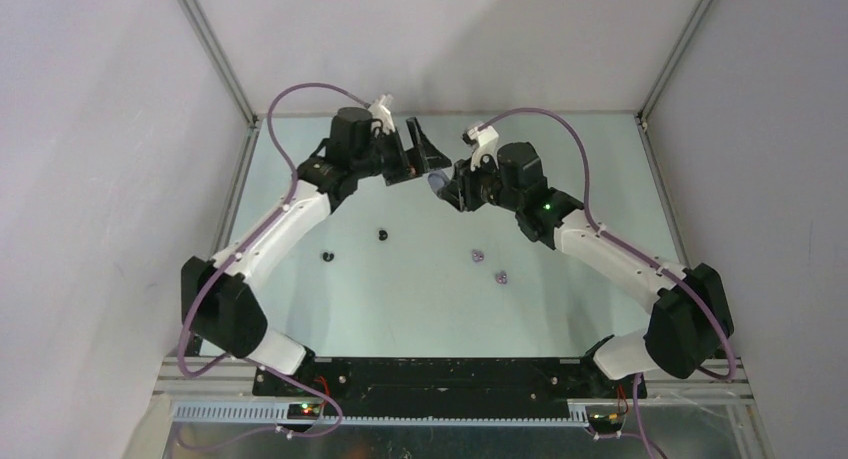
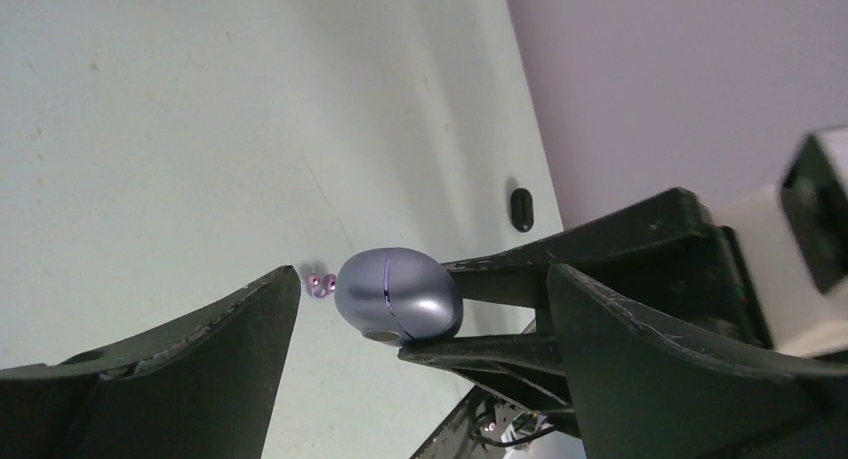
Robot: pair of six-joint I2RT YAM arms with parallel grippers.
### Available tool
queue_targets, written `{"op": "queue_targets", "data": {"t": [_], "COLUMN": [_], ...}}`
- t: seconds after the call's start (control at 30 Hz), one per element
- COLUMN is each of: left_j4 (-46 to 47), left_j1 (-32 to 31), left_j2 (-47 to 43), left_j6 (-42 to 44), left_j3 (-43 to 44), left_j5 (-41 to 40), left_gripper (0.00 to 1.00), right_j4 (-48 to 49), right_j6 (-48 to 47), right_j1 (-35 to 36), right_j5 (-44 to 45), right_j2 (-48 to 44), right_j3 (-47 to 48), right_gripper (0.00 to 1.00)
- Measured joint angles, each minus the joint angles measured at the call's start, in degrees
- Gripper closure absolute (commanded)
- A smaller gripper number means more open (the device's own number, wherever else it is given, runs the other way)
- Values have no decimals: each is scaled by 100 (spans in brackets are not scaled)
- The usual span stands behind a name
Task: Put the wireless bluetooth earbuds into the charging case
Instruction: Pick up the charging case at the center of the board.
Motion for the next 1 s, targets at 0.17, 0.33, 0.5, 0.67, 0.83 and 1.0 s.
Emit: {"op": "queue_targets", "data": {"t": [0.17,0.33,0.5,0.67,0.83,1.0], "left_j4": [367,1156,-197,-1589,-2522,-3128], "left_j1": [380,763,417,-129,-516,-640], "left_j2": [-490,-925,-776,-223,92,35], "left_j6": [422,1303,3637,5460,6461,7049], "left_j3": [24,2,557,909,909,1051], "left_j5": [627,2199,3064,3307,3405,3593], "left_gripper": [1,1,1,1,1,1], "right_j4": [-46,-94,-221,-291,-240,-55], "right_j6": [-109,-164,-153,-151,-101,72], "right_j1": [-138,-568,-1150,-1576,-1711,-1674], "right_j5": [-232,-824,-1707,-2656,-3598,-4131], "right_j2": [-229,-590,-1073,-1657,-2026,-2107], "right_j3": [0,0,0,-13,-144,-236], "right_gripper": [87,87,86,85,84,84]}}
